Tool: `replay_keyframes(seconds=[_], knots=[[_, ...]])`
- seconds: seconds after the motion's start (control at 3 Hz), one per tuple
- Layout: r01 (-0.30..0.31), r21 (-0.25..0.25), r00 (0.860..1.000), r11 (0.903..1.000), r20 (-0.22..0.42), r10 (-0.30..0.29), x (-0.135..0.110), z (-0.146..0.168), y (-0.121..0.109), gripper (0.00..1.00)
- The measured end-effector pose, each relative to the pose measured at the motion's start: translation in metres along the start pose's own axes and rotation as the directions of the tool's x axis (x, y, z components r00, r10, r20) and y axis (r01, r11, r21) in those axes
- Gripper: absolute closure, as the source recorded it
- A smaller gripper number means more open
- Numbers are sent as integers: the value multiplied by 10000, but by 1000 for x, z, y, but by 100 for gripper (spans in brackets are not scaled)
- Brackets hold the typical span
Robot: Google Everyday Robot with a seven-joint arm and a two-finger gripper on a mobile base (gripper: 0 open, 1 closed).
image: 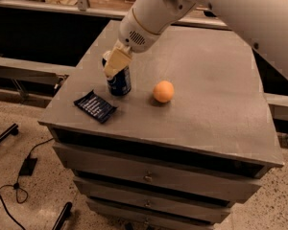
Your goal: Move pepsi can near rxbar blueberry
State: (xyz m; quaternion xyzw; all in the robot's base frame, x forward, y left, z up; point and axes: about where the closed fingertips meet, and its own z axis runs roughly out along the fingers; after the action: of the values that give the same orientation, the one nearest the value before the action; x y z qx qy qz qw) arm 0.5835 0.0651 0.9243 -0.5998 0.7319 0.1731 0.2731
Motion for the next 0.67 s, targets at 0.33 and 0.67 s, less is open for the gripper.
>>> replay_keyframes(seconds=[0.33,0.67], knots=[[34,-22,10000,10000,-5,-34,-1,1,2,0],[40,-26,10000,10000,-4,-40,-2,1,2,0]])
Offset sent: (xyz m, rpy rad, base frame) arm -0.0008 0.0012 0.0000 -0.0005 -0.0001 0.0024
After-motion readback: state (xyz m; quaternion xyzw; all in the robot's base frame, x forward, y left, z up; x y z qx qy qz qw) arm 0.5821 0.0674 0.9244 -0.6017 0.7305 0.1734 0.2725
